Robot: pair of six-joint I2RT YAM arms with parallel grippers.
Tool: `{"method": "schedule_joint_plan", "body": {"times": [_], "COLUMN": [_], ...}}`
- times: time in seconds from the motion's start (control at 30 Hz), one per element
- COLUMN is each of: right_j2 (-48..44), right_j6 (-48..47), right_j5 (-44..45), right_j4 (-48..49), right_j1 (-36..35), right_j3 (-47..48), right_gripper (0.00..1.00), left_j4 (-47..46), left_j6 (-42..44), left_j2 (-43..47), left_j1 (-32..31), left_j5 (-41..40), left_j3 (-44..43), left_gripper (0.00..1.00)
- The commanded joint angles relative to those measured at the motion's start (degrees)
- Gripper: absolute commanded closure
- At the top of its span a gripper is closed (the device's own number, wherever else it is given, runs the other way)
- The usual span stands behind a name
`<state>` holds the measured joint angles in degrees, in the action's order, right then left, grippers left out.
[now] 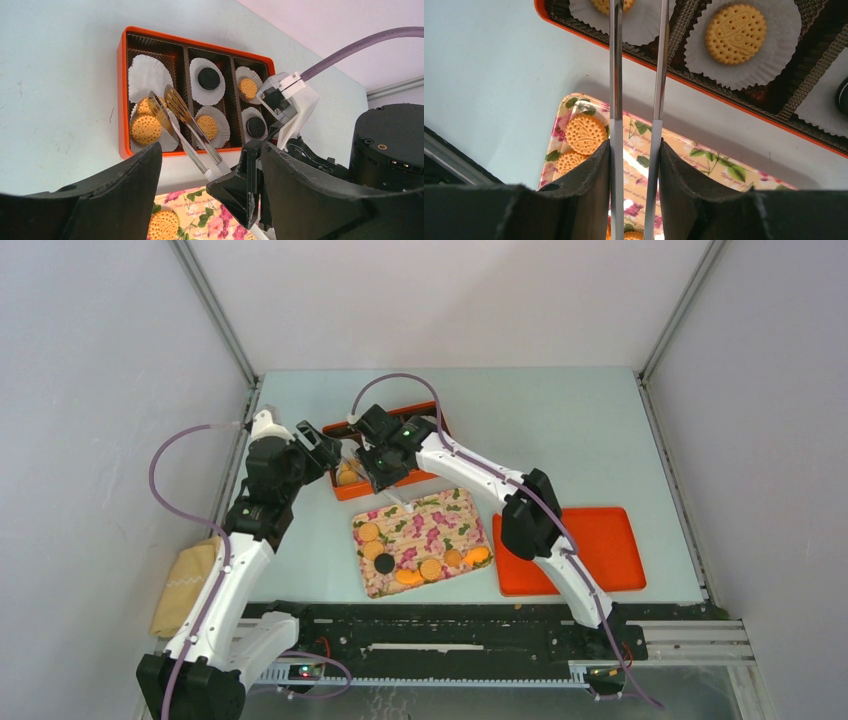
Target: Pack the cookies
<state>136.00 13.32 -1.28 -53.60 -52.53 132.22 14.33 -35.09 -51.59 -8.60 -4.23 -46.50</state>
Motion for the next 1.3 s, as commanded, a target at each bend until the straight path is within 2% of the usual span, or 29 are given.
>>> {"method": "schedule_joint_plan", "body": {"times": [0.0,0.07,0.47,0.93,1.1,1.27], "right_j2": [-7.3,-8.21,-3.92,-7.46,-7.08,-3.54], "right_j6": [-0.62,-0.74,-1.67,-3.13,-3.1,-2.82], "right_j5": [-1.86,-2.05,-1.96,-3.58,-3.14,-2.72], "right_j4": [4.17,5.92,6.22,4.98,5.53,4.35], "right_j1": [-0.22,-0.2,2.41,0.58,0.14,0.66], "right_j3": [-0.34,-1.52,5.86,-6.42,-6.89,-2.09], "right_gripper": [0.94,1.0,1.0,1.0,1.0,1.0], "left_j4": [-0.09,-0.14,-0.38,-0.2,-0.22,-0.19], "left_j6": [0.44,0.42,0.79,0.69,0.59,0.65], "left_j2": [0.52,0.59,0.19,-0.82,-0.93,-0.88], "left_j1": [0.25,0.21,0.25,0.25,0.21,0.25], "left_j5": [0.45,0.45,0.71,1.16,1.24,1.1], "left_j3": [0.8,0.8,0.71,0.2,0.16,0.44], "left_gripper": [0.23,0.23,0.23,0.23,0.23,0.23]}}
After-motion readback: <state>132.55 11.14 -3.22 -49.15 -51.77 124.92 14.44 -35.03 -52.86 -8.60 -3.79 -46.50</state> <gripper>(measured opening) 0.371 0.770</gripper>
